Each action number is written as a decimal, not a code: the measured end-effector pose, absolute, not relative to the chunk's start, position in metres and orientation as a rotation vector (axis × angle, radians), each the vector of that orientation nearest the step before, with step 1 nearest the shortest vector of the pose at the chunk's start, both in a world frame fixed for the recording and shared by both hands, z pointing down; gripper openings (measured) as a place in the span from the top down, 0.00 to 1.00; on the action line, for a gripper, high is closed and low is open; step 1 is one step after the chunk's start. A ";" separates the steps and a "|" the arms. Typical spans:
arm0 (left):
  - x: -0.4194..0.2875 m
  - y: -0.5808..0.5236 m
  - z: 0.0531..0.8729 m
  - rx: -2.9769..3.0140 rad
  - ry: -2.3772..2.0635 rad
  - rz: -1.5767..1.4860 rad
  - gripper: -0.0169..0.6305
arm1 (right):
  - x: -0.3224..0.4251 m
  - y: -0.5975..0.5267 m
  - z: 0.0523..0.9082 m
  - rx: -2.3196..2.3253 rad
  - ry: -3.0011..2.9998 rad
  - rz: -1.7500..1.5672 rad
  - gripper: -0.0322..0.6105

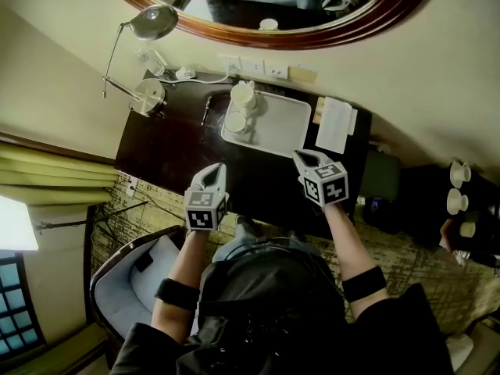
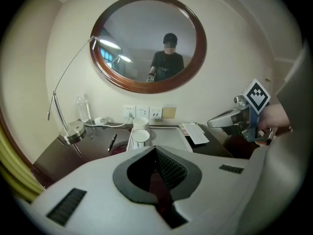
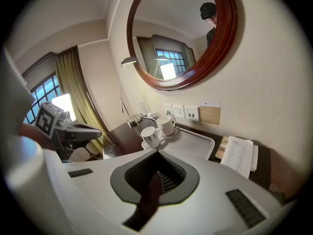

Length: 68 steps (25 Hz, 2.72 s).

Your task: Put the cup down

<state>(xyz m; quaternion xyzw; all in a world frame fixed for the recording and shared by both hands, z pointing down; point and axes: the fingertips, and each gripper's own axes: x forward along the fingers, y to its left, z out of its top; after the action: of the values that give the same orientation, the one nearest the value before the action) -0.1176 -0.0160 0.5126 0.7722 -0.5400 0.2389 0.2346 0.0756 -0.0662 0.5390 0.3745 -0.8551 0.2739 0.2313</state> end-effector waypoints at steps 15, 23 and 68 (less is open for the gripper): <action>-0.119 -0.056 0.552 2.138 -1.489 0.499 0.43 | 0.088 -0.059 0.558 1.076 -2.319 0.796 0.95; -0.111 -0.096 0.607 2.328 -1.321 0.603 0.22 | 0.092 -0.049 0.577 1.200 -2.238 0.884 0.95; -0.031 -0.146 0.622 2.747 -0.951 0.640 0.35 | 0.145 -0.038 0.630 1.419 -2.080 0.993 0.95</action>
<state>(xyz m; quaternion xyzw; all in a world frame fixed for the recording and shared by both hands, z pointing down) -0.0313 -0.1456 0.6224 0.9197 -0.3183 0.2144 0.0827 0.1446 -0.0380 0.6303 0.5118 -0.7505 0.3581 0.2157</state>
